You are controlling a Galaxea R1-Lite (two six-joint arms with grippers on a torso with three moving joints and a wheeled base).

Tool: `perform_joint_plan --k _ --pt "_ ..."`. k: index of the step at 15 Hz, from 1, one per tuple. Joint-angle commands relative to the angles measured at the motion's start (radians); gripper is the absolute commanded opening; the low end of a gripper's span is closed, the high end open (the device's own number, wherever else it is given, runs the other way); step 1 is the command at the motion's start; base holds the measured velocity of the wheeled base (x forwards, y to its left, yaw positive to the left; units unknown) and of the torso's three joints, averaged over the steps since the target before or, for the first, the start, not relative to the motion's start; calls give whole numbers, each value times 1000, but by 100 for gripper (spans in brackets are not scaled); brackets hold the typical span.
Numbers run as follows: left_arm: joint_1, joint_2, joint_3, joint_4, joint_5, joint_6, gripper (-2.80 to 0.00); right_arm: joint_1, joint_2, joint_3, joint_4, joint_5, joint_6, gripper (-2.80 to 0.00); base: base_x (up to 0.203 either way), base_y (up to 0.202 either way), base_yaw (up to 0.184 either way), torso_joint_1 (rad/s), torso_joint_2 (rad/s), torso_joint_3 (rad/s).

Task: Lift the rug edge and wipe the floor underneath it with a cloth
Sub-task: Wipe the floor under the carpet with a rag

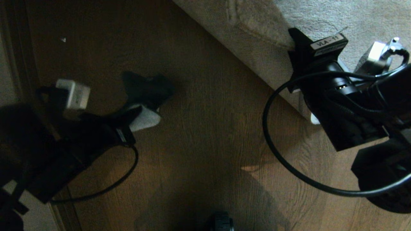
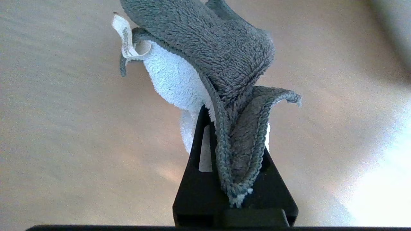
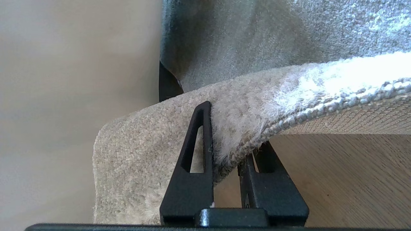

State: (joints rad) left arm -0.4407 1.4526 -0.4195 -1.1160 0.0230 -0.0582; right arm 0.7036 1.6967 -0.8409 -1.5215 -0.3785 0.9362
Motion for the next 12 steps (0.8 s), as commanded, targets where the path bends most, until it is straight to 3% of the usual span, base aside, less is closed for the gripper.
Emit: perform_joint_plan --k 1,3,5,8,12 --pt "-158 -68 84 -4 4 1 -280 0 -9 -1 -49 -2 6 -280 0 0 0 0 0 0" --pt "-268 -53 102 8 13 1 -280 0 -8 -1 -49 -2 4 -280 0 0 0 0 0 0" --pt "-313 12 92 13 20 1 -280 0 -6 -4 -49 -2 4 -280 0 0 0 0 0 0" --pt "-322 127 -16 18 20 0 -280 -2 -11 -4 -49 -3 3 -280 0 0 0 0 0 0" --pt "-328 315 -271 15 26 2 -280 -6 -5 -5 -49 -3 3 -280 0 0 0 0 0 0"
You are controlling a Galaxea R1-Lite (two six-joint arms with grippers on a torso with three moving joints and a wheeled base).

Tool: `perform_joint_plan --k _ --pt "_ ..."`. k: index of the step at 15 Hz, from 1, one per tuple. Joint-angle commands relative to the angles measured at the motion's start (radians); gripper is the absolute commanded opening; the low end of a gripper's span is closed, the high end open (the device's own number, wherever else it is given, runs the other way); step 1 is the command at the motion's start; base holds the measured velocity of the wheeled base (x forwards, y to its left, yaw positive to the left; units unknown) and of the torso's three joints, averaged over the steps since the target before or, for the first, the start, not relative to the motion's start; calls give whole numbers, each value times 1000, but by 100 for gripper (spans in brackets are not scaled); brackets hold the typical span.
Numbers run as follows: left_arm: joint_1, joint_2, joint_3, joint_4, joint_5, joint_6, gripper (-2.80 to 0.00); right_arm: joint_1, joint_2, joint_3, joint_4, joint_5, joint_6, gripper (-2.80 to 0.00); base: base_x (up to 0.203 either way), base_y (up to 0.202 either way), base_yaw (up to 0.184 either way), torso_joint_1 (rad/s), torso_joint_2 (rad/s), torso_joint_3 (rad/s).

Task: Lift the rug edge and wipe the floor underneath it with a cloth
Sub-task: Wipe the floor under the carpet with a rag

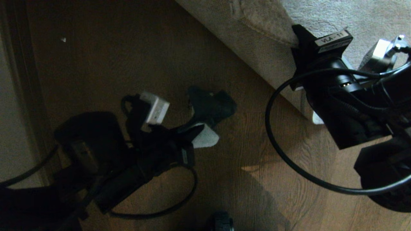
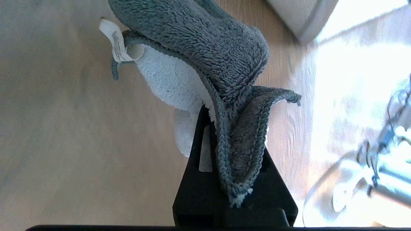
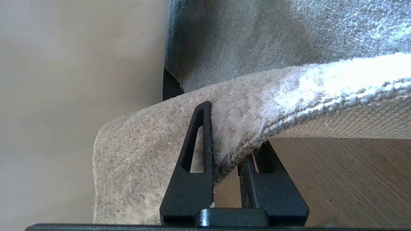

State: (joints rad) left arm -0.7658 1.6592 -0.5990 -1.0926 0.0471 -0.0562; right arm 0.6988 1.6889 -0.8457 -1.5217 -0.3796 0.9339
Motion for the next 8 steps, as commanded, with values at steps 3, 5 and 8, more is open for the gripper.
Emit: perform_joint_plan --k 3,5,8 --pt "4 226 -317 -11 58 1 -280 -15 9 -1 -48 -2 6 -280 0 0 0 0 0 0" --pt "46 281 -421 -14 106 3 -280 -16 15 -1 -48 -2 6 -280 0 0 0 0 0 0" --pt "166 296 -470 -42 118 53 -280 -18 15 -1 -48 -2 5 -280 0 0 0 0 0 0"
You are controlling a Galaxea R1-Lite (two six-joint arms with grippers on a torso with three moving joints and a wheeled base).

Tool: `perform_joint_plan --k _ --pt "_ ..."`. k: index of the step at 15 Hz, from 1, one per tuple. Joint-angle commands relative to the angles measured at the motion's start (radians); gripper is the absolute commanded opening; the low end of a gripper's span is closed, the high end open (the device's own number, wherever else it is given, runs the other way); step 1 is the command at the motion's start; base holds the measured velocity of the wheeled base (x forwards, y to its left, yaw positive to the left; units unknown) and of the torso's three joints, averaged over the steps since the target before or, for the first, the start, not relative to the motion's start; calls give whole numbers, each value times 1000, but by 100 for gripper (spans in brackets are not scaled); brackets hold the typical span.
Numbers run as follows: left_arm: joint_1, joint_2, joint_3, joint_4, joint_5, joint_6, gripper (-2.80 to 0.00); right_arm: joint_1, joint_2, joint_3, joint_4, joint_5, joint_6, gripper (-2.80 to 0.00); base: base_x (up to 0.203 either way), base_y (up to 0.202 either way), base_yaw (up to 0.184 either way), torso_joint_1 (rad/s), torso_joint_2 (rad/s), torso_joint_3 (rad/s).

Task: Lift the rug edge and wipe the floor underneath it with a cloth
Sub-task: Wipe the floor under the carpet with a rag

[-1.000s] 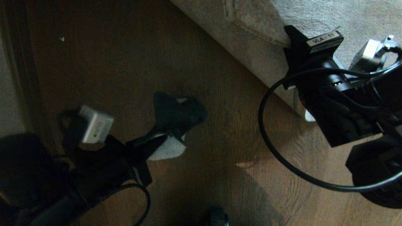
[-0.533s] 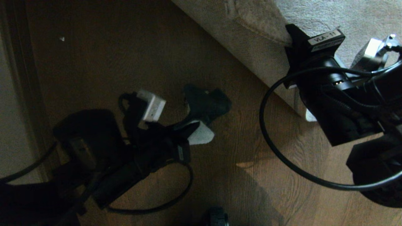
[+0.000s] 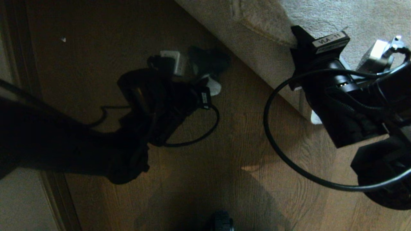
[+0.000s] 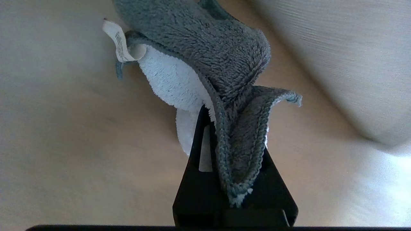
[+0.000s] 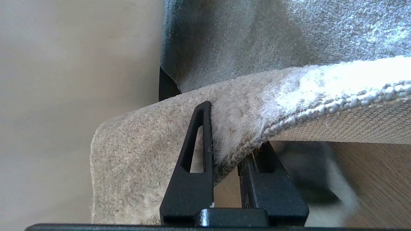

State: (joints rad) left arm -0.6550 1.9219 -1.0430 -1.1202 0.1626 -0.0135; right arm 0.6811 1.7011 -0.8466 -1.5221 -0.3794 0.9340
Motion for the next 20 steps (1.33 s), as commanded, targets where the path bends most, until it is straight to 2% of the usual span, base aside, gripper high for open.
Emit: perform_joint_plan --k 1,7,9,11,15,18,20 --pt "95 30 -34 -24 2 21 -280 0 5 0 -48 -1 6 -280 0 0 0 0 0 0" --pt "296 -70 -34 -30 -4 29 -280 2 5 -8 -48 -1 5 -280 0 0 0 0 0 0" --pt "308 -132 5 -29 -5 29 -280 2 3 -9 -48 -1 3 -280 0 0 0 0 0 0" --pt "306 -215 125 -29 -11 30 -280 2 2 -9 -48 -1 3 -280 0 0 0 0 0 0" --pt "261 -417 464 -27 -44 30 -280 2 3 -9 -48 -1 3 -280 0 0 0 0 0 0" --pt "134 -526 665 1 -53 29 -280 2 6 -25 -48 -1 3 -280 0 0 0 0 0 0" --pt "29 -534 724 9 -55 29 -280 0 5 -23 -48 -1 5 -280 0 0 0 0 0 0"
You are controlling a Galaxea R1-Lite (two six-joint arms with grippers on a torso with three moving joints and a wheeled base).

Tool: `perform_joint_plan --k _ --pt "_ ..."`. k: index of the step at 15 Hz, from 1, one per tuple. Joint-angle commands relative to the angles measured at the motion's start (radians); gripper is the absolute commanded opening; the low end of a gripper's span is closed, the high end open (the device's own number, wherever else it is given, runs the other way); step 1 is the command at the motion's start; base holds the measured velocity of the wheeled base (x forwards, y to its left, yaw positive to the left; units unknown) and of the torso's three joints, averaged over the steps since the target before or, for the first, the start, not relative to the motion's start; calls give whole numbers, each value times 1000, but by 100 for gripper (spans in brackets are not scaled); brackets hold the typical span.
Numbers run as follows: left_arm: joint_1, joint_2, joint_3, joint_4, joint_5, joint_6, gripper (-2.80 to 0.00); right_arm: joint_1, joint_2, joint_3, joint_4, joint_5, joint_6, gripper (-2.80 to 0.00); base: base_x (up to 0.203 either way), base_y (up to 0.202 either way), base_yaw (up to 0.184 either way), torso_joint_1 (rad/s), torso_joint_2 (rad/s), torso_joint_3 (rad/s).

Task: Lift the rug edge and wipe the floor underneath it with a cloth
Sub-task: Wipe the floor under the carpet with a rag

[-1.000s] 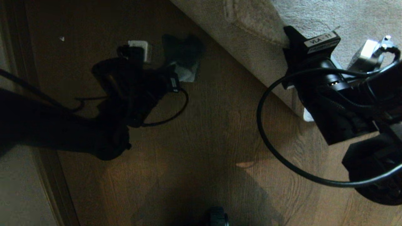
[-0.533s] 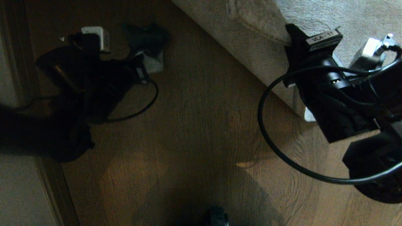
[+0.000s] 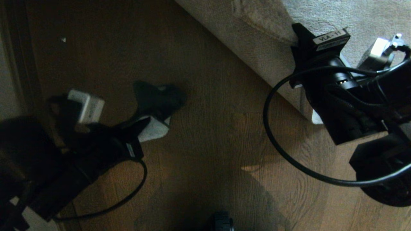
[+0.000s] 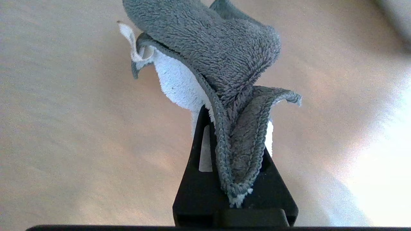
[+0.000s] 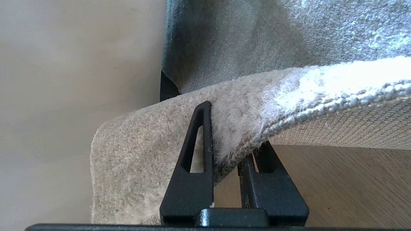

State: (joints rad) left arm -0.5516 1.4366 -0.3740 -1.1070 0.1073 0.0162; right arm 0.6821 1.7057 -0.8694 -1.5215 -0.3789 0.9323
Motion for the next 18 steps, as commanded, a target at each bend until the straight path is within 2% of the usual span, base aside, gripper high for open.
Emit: perform_joint_plan --k 1,3,5,8,12,15,18 --pt "-121 -33 76 -3 -1 -1 -280 0 0 -2 -49 -1 8 -280 0 0 0 0 0 0" --pt "-176 31 75 -2 -5 -1 -280 0 2 -2 -49 -1 8 -280 0 0 0 0 0 0" --pt "-208 107 22 -3 -19 -1 -280 0 3 -13 -49 -2 8 -280 0 0 0 0 0 0" --pt "-238 247 -129 -5 -30 -1 -280 0 12 -13 -49 -3 8 -280 0 0 0 0 0 0" --pt "-259 402 -405 -12 -24 -4 -280 -1 15 -13 -49 -3 10 -280 0 0 0 0 0 0" --pt "-232 487 -568 -22 -15 -4 -280 -1 15 -13 -49 -3 9 -280 0 0 0 0 0 0" --pt "-136 511 -662 -49 -11 -1 -280 -1 17 -13 -49 -3 8 -280 0 0 0 0 0 0"
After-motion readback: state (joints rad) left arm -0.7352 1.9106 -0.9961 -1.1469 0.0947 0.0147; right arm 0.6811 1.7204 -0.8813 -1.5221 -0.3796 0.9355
